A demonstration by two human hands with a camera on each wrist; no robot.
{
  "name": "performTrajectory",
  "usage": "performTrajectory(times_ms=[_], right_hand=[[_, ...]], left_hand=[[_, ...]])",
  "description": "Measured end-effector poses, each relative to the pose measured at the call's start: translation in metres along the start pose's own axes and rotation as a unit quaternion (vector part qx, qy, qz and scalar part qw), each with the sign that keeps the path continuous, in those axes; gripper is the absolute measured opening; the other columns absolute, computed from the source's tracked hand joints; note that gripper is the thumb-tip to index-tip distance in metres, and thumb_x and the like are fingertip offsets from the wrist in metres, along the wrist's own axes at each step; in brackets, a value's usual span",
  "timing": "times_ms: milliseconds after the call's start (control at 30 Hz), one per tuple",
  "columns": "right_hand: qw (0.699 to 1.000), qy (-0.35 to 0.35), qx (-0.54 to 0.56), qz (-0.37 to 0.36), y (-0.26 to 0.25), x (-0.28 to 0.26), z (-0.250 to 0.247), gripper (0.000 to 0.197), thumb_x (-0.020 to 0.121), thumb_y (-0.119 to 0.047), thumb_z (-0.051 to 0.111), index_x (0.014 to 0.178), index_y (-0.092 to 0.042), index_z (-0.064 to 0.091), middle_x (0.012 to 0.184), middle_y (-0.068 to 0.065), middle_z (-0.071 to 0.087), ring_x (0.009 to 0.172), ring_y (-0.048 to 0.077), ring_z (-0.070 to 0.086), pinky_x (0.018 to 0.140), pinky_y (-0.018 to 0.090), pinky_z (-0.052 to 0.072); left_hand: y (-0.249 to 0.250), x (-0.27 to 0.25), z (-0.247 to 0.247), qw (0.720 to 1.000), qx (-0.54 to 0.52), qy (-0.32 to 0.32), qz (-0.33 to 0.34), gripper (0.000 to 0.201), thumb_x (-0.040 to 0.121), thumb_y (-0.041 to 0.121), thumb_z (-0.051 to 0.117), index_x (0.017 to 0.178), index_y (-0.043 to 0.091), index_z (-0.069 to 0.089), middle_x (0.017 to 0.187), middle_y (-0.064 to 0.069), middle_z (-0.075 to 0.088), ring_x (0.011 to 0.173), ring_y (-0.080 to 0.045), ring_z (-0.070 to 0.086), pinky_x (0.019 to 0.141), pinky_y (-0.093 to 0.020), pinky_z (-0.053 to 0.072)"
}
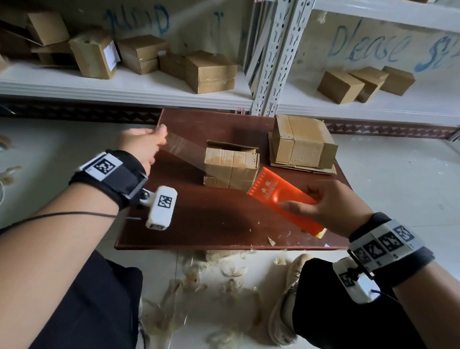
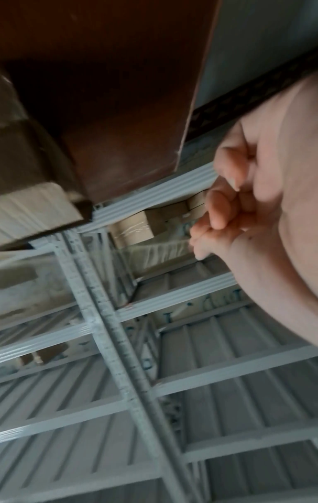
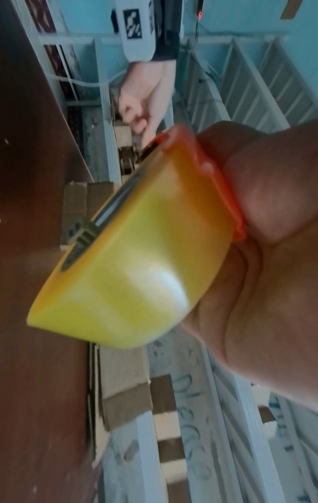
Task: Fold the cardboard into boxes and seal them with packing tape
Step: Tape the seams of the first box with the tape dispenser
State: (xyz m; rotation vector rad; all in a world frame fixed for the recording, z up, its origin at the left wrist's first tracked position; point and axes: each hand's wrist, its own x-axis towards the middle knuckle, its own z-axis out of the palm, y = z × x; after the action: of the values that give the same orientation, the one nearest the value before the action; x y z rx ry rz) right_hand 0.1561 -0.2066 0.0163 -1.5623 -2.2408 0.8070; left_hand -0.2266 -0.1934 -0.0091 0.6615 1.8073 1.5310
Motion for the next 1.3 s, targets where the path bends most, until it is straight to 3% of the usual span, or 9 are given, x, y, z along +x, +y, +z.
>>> performTrajectory(times_ms=[133,300,400,567,733,900,1067,1167,1300], right_hand=[[0.998,0.027,-0.029,0.048,0.020,0.001,-0.010,0.063,0.060,-0.081,0.073,0.075,-0.020,0.075,0.064,-0.006,0.075,0.053,0.009,0.072,0.059,0.044,0.064],[0.997,0.023,-0.063,0.049,0.029,0.011,-0.010,0.061,0.054,-0.086,0.069,0.076,-0.030,0.076,0.068,-0.012,0.074,0.057,0.001,0.069,0.057,0.031,0.062],[0.995,0.020,-0.077,0.053,0.037,0.020,-0.009,0.063,0.055,-0.088,0.068,0.081,-0.031,0.076,0.074,-0.013,0.074,0.062,0.003,0.070,0.055,0.024,0.056],[0.988,0.013,-0.124,0.090,0.060,0.029,-0.002,0.056,0.071,-0.077,0.072,0.092,-0.025,0.071,0.084,-0.009,0.070,0.072,0.009,0.067,0.057,0.022,0.049],[0.983,0.005,-0.131,0.129,0.077,0.037,0.002,0.060,0.085,-0.077,0.056,0.096,-0.019,0.063,0.085,-0.001,0.067,0.074,0.016,0.066,0.060,0.029,0.048],[0.978,-0.002,-0.135,0.161,0.086,0.049,0.013,0.064,0.088,-0.077,0.054,0.107,-0.015,0.057,0.092,0.001,0.063,0.079,0.019,0.063,0.068,0.034,0.048],[0.973,-0.034,-0.160,0.165,0.078,0.058,0.028,0.056,0.094,-0.068,0.055,0.115,-0.017,0.044,0.108,0.002,0.058,0.094,0.025,0.059,0.083,0.038,0.049],[0.965,-0.078,-0.194,0.160,0.078,0.063,0.037,0.065,0.094,-0.070,0.053,0.132,-0.017,0.047,0.123,0.004,0.062,0.100,0.024,0.059,0.092,0.040,0.050],[0.962,-0.061,-0.195,0.182,0.072,0.072,0.038,0.064,0.099,-0.069,0.043,0.133,-0.015,0.050,0.112,0.003,0.059,0.097,0.026,0.058,0.091,0.039,0.048]], left_hand=[[0.009,0.004,-0.013,0.999,0.009,-0.011,0.034,0.017,0.097,0.034,0.071,0.088,0.020,0.071,0.080,0.008,0.066,0.066,-0.003,0.053,0.059,-0.020,0.037],[0.012,-0.006,0.002,0.994,-0.085,-0.045,0.044,0.015,0.095,0.031,0.074,0.099,0.017,0.070,0.087,0.003,0.071,0.087,-0.009,0.069,0.087,-0.025,0.053],[0.019,-0.009,0.010,0.988,-0.127,-0.064,0.058,0.011,0.093,0.027,0.077,0.096,0.018,0.071,0.082,0.006,0.072,0.082,-0.006,0.072,0.081,-0.022,0.054],[0.016,-0.019,0.027,0.987,-0.046,-0.033,0.150,0.015,0.084,0.033,0.085,0.082,0.026,0.072,0.081,0.002,0.073,0.068,-0.005,0.070,0.060,-0.013,0.047],[0.027,-0.044,0.045,0.967,-0.077,-0.057,0.236,0.018,0.084,0.027,0.085,0.087,0.014,0.074,0.076,0.003,0.073,0.062,-0.008,0.069,0.062,-0.014,0.049],[0.028,-0.071,0.047,0.946,-0.067,-0.135,0.287,0.013,0.080,0.039,0.086,0.077,0.030,0.077,0.072,0.003,0.076,0.066,-0.019,0.072,0.069,-0.024,0.055],[0.032,-0.079,0.058,0.946,-0.097,-0.141,0.276,0.012,0.082,0.031,0.086,0.076,0.028,0.076,0.068,0.005,0.073,0.064,-0.016,0.068,0.063,-0.018,0.051],[0.034,-0.077,0.063,0.949,-0.100,-0.135,0.267,0.014,0.081,0.036,0.087,0.075,0.028,0.077,0.068,0.005,0.072,0.066,-0.017,0.068,0.064,-0.019,0.050],[0.037,-0.081,0.067,0.943,-0.099,-0.151,0.279,0.013,0.083,0.030,0.086,0.080,0.022,0.076,0.069,0.002,0.073,0.065,-0.018,0.067,0.064,-0.020,0.051]])
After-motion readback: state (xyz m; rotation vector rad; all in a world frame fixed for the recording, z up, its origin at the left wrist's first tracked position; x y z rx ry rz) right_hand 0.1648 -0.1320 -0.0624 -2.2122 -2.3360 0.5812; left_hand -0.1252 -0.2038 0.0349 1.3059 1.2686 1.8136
